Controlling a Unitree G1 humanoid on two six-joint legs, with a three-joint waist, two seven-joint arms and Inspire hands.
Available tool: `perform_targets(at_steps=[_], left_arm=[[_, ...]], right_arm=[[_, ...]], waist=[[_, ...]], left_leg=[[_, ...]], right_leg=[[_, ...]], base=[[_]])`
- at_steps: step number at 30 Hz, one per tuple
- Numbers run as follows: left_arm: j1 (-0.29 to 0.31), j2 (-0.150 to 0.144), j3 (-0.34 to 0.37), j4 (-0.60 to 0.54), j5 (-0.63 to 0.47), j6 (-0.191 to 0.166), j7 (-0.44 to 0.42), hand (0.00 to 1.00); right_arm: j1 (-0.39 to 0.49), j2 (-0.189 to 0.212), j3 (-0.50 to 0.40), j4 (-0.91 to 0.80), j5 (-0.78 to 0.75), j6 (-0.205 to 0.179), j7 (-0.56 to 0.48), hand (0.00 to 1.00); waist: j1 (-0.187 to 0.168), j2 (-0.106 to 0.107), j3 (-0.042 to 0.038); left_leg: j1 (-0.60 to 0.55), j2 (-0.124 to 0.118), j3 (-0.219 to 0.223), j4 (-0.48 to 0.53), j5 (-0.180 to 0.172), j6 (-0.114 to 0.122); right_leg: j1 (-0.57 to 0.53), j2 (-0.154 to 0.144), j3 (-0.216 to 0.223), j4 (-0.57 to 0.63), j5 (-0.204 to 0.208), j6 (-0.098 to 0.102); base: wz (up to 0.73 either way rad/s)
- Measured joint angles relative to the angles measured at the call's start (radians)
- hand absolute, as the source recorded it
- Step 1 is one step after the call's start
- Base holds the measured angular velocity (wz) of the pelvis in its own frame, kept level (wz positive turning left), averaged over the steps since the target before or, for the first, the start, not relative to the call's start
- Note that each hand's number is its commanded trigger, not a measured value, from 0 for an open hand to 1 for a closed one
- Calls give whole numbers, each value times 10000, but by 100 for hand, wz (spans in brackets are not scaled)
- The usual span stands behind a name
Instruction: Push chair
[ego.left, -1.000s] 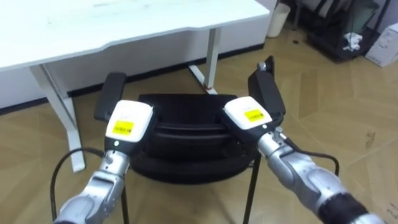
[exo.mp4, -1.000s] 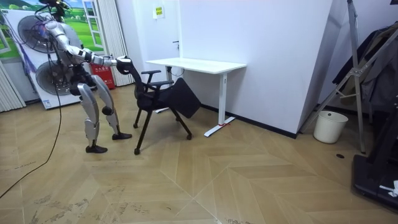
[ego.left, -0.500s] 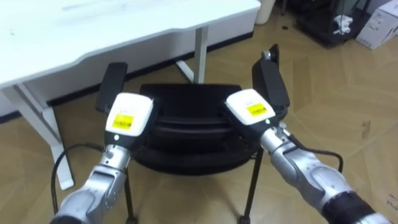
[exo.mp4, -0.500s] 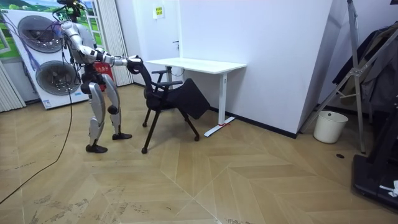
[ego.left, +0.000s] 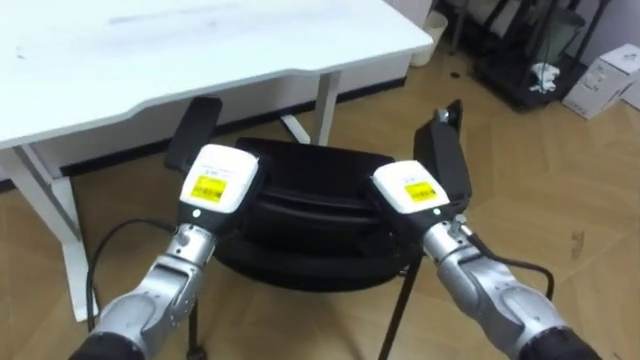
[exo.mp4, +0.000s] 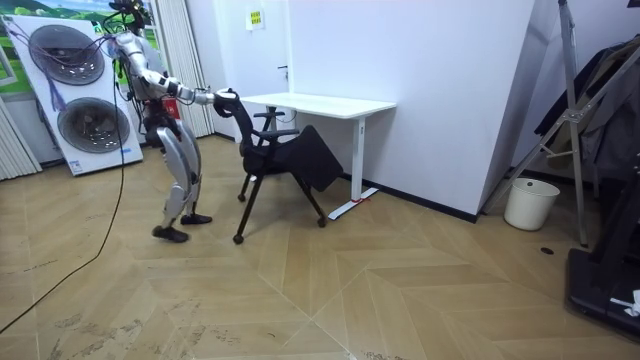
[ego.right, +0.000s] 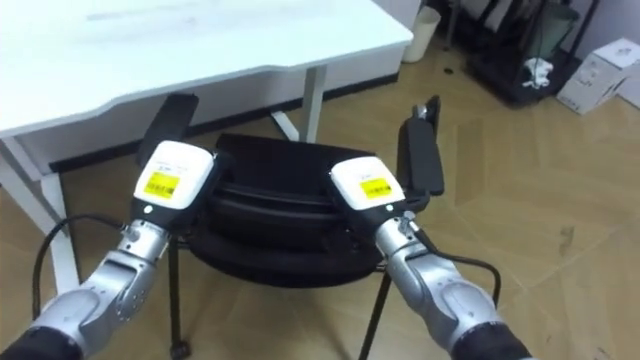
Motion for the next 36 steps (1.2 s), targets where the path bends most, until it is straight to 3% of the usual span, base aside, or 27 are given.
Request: perform_targets(at_steps=[1,2,3,4,7,13,17,23,31,36], left_arm=[[83,-8,74,21,-5,1,-1,100],[217,-13,203,-35,-5,1,23,100],[278,9,262,-80,-5,-2,72,100],[376,-105,414,-95,11,-7,115,100],[581,-135,705,-406,60,-54,288,100],[930,81,879,-786,148,49,407,100],[913,99,930,-1007,440,149,291,100],[819,141,930,-1499,472,225,-267,100],[763,192,928,-1499,469,230,-297,100],[758,204,976,-1397,467,229,-217,100]], right_arm=[[-3,51,87,-38,-30,85,52,100],[-11,100,104,-140,-101,111,184,100],[-36,110,112,-200,-136,113,241,100],[-18,126,172,-300,-229,154,299,100],[-60,49,152,-613,-466,214,343,100],[-113,110,355,-852,-466,158,757,100],[-113,139,368,-764,-213,150,790,100],[-108,-35,366,-840,-25,17,763,100],[-127,7,365,-833,-3,19,751,100],[-179,87,428,-824,-23,72,762,100]], waist=[[13,-17,-6],[31,-79,-38],[38,-189,-58],[102,-120,-126],[213,-127,-136],[318,-291,-129],[335,-545,-128],[201,-617,-118],[303,-541,-66],[462,-503,-71]], left_leg=[[175,-63,-50,-141,3,-37],[240,-158,-109,-195,-40,-129],[253,-227,-169,-176,-84,-199],[255,-245,-510,-135,-161,-341],[99,-143,-1267,-272,-41,-613],[307,88,-1591,-574,85,-814],[315,171,-1699,-680,141,-905],[129,174,-2135,-618,142,-911],[133,221,-2102,-667,139,-915],[157,343,-1814,-679,122,-945]], right_leg=[[-94,-30,193,-905,1,-38],[-166,-136,360,-1942,409,-43],[-240,-210,343,-2190,834,-233],[-50,-165,93,-2367,700,-313],[28,59,-285,-2722,773,-615],[437,288,-646,-3223,783,-885],[561,364,-820,-3432,826,-953],[744,419,-1199,-3796,990,-956],[708,477,-1091,-3970,1025,-970],[717,597,-919,-4095,1132,-1007]], base=[[16],[16],[25],[22],[28],[12],[14],[18],[-3],[-11]])
